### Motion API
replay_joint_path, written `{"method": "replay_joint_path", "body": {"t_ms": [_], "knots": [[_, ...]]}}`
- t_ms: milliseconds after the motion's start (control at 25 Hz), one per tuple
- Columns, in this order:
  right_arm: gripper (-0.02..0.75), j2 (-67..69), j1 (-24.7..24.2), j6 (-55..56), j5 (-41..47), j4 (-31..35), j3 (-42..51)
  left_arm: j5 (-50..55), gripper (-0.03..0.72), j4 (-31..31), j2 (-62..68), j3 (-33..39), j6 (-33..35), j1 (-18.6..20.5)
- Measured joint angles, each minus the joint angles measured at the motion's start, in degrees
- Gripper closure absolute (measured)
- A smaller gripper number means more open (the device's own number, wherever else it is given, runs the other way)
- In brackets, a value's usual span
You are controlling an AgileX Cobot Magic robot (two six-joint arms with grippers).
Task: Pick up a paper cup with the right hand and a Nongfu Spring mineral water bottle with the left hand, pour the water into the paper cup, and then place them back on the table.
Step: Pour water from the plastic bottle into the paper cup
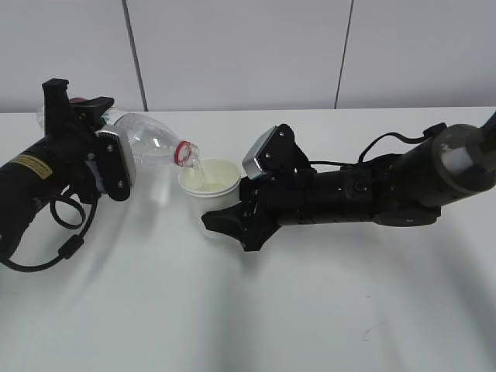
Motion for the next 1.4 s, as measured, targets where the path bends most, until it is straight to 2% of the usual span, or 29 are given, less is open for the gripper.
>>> {"method": "replay_joint_path", "body": {"t_ms": [1400], "knots": [[0.23,0.0,0.0,0.1,-0.33,-0.16,0.0,-0.46,0.322,-0.7,0.0,0.0,0.16,-0.72]]}}
